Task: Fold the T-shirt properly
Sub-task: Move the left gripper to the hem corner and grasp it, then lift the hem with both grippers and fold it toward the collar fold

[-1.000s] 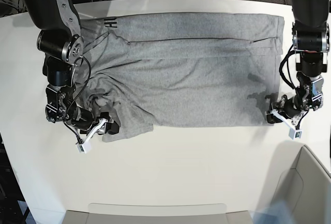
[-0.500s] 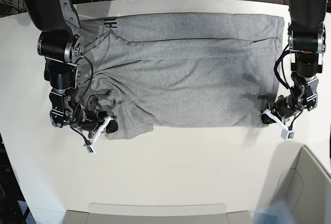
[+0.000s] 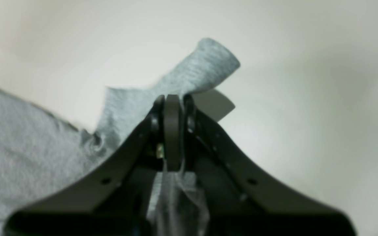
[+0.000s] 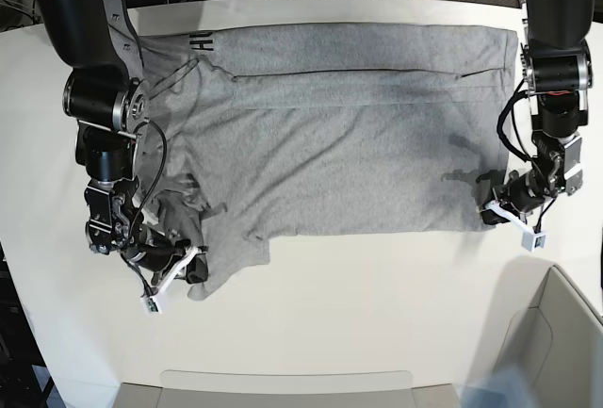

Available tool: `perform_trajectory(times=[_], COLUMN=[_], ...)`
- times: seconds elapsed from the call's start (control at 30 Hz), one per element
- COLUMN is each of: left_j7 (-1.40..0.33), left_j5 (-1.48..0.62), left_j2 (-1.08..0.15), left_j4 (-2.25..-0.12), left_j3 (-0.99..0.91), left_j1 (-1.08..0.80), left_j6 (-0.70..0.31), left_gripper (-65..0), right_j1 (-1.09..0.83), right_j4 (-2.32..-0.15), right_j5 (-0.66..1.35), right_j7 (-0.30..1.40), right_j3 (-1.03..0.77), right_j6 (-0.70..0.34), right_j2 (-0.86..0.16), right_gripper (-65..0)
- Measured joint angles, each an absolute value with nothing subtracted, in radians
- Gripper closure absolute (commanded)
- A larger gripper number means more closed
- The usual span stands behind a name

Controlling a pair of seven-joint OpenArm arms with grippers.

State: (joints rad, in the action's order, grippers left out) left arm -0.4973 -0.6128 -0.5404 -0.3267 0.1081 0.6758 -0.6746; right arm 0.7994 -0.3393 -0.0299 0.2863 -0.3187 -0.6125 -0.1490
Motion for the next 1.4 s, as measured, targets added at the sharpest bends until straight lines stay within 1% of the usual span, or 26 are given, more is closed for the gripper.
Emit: perform_trajectory(times=[0.27,0.4,0.47,0.67,0.77,0.87,1.0,1.13,1.27,1.33,1.4], left_j7=[-0.497,-0.496,-0.496,-0.527,-0.543,-0.546,-0.644,-0.711,-0.772,-0.794,-0.813], left_j5=[-0.612,-0.612,-0.612,-0.616,-0.616,-0.611,-0.607,-0.607,-0.612,-0.606,-0.603], left_j2=[-0.540,-0.540,-0.541,-0.543,-0.543,-0.545,-0.558,-0.562,-0.560,-0.560,-0.559], left_j4=[-0.327,-0.327,-0.327,-0.327,-0.327,-0.332,-0.459,-0.693,-0.895,-0.979,-1.052], left_j3=[0.108,0.108,0.108,0.102,0.058,0.019,-0.003,-0.083,-0.135,-0.138,-0.138], left_j1=[0.676,0.675,0.675,0.674,0.673,0.667,0.603,0.493,0.398,0.356,0.318], left_j6=[-0.675,-0.675,-0.687,-0.690,-0.690,-0.690,-0.689,-0.690,-0.695,-0.696,-0.695], left_gripper=[0.0,0.0,0.0,0.0,0.0,0.0,0.0,0.0,0.0,0.0,0.0], right_j1=[0.838,0.786,0.757,0.675,0.645,0.607,0.564,0.548,0.511,0.493,0.469], right_j4=[-0.358,-0.470,-0.527,-0.715,-0.796,-0.856,-0.923,-0.987,-1.062,-1.094,-1.142], right_j5=[-0.031,-0.022,-0.031,-0.027,-0.025,-0.027,-0.027,-0.019,0.084,0.096,0.104], right_j7=[0.296,0.297,0.368,0.431,0.481,0.492,0.508,0.570,0.620,0.673,0.689], right_j3=[-0.320,-0.320,-0.320,-0.320,-0.319,-0.321,-0.321,-0.322,-0.323,-0.321,-0.322], right_j6=[-0.613,-0.612,-0.612,-0.613,-0.614,-0.613,-0.614,-0.620,-0.621,-0.621,-0.621], right_j2=[-0.146,-0.146,-0.146,-0.122,-0.112,-0.110,-0.104,-0.099,-0.113,-0.122,-0.127], right_gripper=[0.0,0.0,0.0,0.0,0.0,0.0,0.0,0.0,0.0,0.0,0.0])
